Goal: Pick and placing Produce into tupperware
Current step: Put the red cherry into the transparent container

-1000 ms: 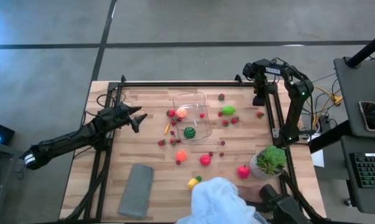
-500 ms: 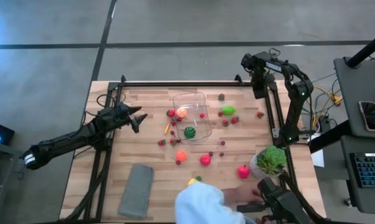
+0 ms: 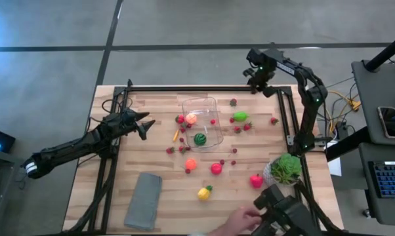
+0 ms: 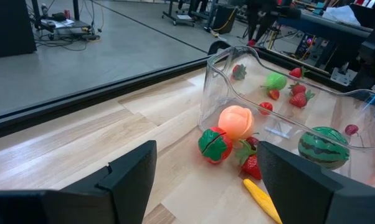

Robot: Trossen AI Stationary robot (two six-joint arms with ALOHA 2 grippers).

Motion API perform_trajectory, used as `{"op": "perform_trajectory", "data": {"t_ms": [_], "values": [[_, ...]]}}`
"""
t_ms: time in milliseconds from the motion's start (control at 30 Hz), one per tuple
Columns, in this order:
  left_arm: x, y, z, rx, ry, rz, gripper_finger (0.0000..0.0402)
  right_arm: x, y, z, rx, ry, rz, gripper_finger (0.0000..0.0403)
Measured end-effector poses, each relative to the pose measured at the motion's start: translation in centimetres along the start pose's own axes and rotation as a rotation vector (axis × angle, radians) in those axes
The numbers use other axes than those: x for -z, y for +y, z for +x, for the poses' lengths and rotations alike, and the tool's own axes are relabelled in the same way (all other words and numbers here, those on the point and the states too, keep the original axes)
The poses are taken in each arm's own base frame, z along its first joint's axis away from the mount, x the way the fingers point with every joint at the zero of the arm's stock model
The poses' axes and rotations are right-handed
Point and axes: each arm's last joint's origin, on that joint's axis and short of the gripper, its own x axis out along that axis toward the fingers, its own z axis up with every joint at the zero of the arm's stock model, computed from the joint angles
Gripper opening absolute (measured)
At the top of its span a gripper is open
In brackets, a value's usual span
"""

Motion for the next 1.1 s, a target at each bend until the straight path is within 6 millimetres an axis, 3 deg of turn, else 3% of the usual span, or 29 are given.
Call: {"op": "perform_trajectory", "data": {"t_ms": [300,833,967,1100], "values": [[0.0,0.0,0.0,-0.004,-0.001,0.000,0.0263,6.1,1.6,-1.4,-0.100,0.057,-0.364,0.0068],[0.0,0.0,0.0,-0.002,-0.001,0.000,0.0263,19.3,1.8,-6.4,-0.354,0.084,-0.715,0.0068],[0.0,0.0,0.0,0.002,0.000,0.000,0.0263,22.5,1.7,-6.3,-0.464,0.030,-0.786,0.0068],[0.0,0.0,0.0,0.002,0.000,0.000,0.0263,25.0,1.0,-4.9,-0.505,-0.052,-0.830,0.0068]]}}
